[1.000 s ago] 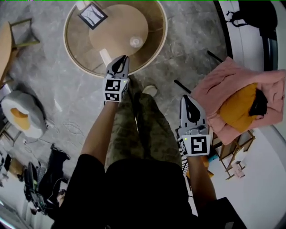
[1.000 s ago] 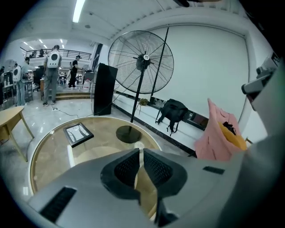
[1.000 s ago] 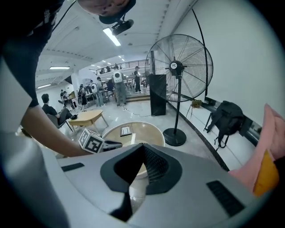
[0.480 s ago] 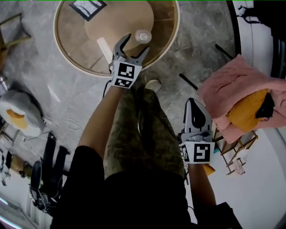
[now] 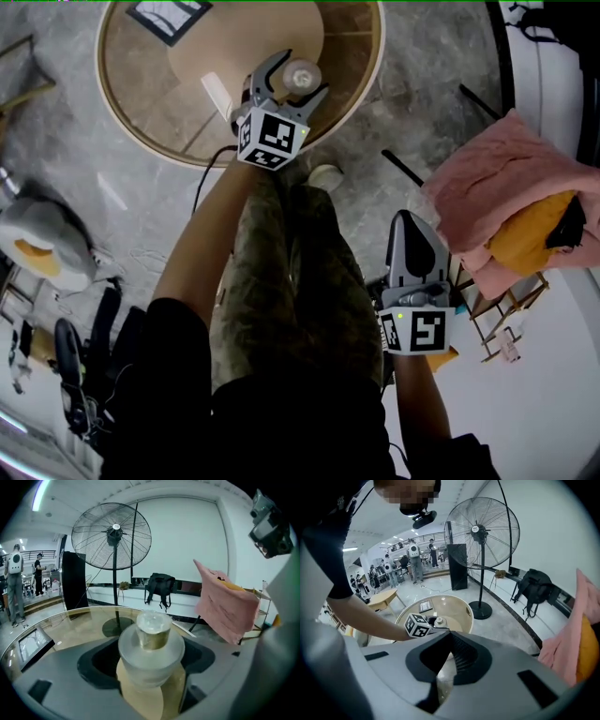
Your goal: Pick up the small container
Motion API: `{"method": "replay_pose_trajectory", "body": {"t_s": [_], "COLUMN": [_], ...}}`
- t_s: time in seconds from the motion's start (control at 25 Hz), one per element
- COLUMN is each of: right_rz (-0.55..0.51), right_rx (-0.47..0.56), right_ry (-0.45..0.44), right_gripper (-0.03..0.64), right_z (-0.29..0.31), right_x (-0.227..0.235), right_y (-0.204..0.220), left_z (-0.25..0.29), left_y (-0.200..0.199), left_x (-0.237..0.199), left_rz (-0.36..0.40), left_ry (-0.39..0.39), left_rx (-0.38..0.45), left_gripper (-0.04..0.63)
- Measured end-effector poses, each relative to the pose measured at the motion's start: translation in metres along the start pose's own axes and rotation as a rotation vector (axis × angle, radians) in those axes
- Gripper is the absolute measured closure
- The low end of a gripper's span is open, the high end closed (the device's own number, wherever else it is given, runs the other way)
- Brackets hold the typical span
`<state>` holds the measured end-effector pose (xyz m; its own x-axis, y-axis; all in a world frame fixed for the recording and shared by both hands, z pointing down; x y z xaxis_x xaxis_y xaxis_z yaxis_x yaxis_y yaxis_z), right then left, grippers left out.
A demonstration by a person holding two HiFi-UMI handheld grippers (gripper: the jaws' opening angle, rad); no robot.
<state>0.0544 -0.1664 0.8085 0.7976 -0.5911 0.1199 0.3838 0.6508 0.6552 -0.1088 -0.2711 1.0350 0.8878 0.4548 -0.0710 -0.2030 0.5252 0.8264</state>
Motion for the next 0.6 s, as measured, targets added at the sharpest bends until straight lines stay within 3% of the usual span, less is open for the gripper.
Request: {"method": "replay_pose_trajectory", "body": {"t_s": [0.36, 0.6], "right_rz": [0.054, 0.064], "right_rx": [-0.025, -0.006], "right_ry": [0.038, 0.055], "right_gripper": [0.595, 0.595], "right_z": [0.004, 0.001], "right_x": [0.017, 0.022], "right_y": [0.020, 0.016], "left_z": [0.014, 0.004], "left_y": [-0.001, -0.008], "left_x": [0.000, -0.006], "left_rz": [0.012, -0.030], "left_ry": [0.030, 0.014], "left_rx": [0.037, 0.032], "left_gripper": [0.236, 0.239]}}
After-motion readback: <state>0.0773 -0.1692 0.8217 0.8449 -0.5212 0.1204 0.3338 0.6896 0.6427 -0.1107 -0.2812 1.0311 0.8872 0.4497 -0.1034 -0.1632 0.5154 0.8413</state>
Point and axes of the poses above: the fingertips, and each gripper's own axes: z forward along the fingers, x to its right, y out of its underside, the point moved 2 cm from there along -z, backward along the fingers, and after that the axes turned 1 degree about -x, right-handed, at the moved point
